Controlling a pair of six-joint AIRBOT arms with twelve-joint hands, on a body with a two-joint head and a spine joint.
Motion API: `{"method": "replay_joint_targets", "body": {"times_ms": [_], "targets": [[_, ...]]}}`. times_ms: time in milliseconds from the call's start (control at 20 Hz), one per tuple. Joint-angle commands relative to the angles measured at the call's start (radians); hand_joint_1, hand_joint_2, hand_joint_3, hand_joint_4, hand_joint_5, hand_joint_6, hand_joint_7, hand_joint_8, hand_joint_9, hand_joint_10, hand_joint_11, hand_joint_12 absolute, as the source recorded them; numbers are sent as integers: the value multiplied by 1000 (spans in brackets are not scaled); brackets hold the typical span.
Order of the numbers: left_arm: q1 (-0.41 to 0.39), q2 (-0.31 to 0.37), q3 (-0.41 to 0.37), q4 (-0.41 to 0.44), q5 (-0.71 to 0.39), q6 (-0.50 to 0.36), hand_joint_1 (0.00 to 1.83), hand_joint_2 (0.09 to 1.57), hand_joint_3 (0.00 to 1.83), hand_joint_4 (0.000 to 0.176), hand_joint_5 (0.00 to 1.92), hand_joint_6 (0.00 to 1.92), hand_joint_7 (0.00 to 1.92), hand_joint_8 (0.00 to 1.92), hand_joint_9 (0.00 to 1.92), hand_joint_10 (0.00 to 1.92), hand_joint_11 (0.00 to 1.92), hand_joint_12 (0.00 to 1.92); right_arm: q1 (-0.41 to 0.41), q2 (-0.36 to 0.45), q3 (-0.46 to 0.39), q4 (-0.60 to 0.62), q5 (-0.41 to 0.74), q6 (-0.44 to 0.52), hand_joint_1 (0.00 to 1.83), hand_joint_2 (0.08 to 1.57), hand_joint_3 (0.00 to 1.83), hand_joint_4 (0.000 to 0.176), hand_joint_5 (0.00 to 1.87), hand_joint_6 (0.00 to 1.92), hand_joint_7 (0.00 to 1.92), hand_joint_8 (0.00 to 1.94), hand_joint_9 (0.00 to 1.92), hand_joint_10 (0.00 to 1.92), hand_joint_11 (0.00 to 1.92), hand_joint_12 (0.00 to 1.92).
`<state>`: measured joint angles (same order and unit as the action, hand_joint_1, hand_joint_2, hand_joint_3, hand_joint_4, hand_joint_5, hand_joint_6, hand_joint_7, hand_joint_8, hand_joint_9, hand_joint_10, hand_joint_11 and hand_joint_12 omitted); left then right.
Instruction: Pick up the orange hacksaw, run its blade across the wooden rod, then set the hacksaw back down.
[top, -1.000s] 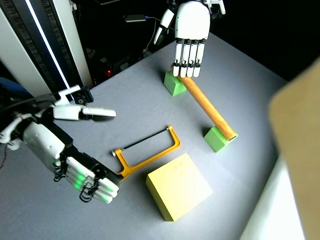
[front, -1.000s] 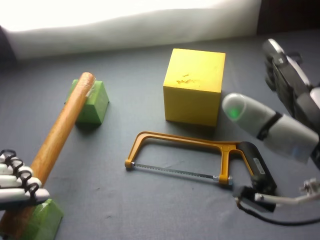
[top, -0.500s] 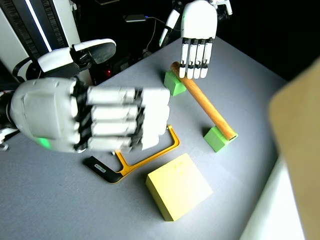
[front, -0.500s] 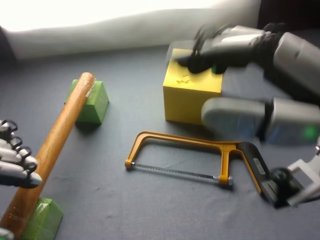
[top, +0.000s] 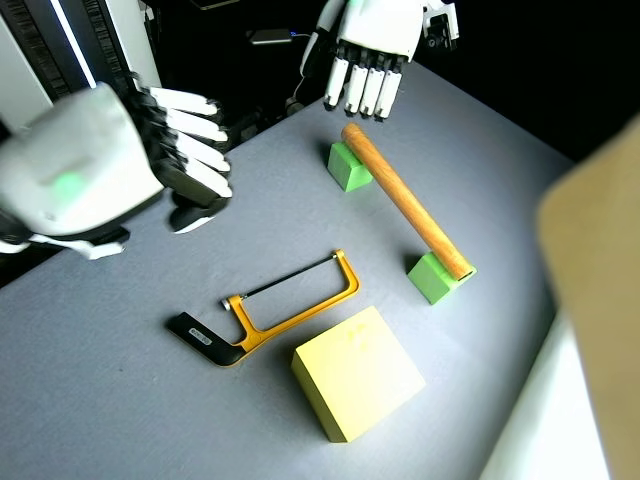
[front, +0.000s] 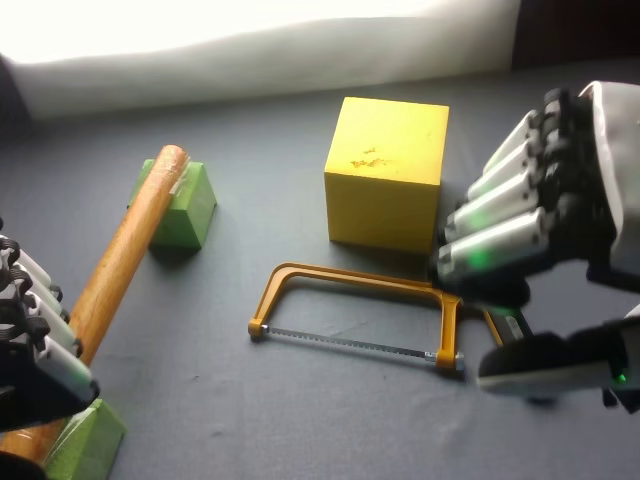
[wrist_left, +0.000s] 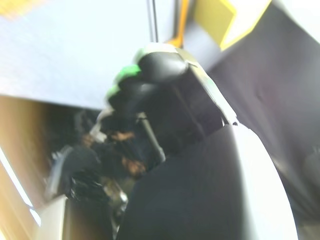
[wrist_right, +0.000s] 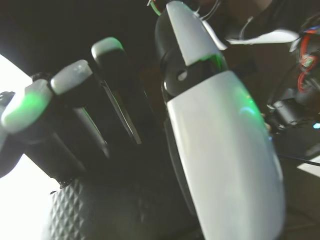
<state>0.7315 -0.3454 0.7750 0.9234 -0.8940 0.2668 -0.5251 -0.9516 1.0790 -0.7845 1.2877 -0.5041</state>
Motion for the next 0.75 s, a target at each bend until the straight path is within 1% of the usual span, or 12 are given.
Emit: {"method": "replay_joint_targets", "body": {"times_ms": [0,50,200,350,450,550,600,700], "targets": [[-7,3,10,-50,-93,8,481,1263,0,21,1322,1921,1357,1921,1343,1921,1310,1921,17,7,-1,54,82,11,201,1366,15,0,1160,1921,1373,1941,1535,1921,1684,1921],[-5,3,13,-50,-110,8,467,1272,1,0,1350,1921,1396,1921,1379,1921,1359,1921,23,9,0,54,81,8,176,1383,13,0,1193,1921,1391,1941,1549,1921,1695,1921],[-1,3,28,-50,-136,8,458,1275,0,0,1371,1921,1407,1921,1387,1921,1376,1921,29,16,5,53,85,-10,165,1427,10,0,1219,1921,1380,1941,1521,1921,1674,1921],[7,-2,43,-50,-152,3,465,1291,4,0,1377,1921,1437,1921,1438,1921,1424,1921,27,19,13,15,95,-7,119,1480,11,0,1218,1921,1376,1941,1517,1921,1668,1921],[8,-5,46,-50,-159,3,406,1323,1,0,1360,1921,1415,1921,1409,1921,1400,1921,27,19,15,-11,96,-7,118,1499,7,0,1185,1921,1352,1941,1491,1921,1648,1921],[7,-7,51,-50,-175,1,405,1328,2,0,1348,1921,1408,1921,1402,1921,1398,1921,34,19,19,-48,95,-14,116,1505,6,0,1170,1921,1341,1941,1480,1921,1638,1921],[8,-7,53,-50,-182,1,438,1330,1,0,1324,1921,1389,1921,1388,1921,1398,1921,44,19,22,-67,89,-12,132,1502,2,0,1156,1921,1324,1941,1464,1921,1628,1921],[11,-4,54,-50,-195,1,440,1334,2,0,1287,1921,1348,1921,1347,1921,1371,1921,65,19,28,-104,77,2,129,1510,2,0,1131,1921,1314,1941,1451,1921,1618,1921]]}}
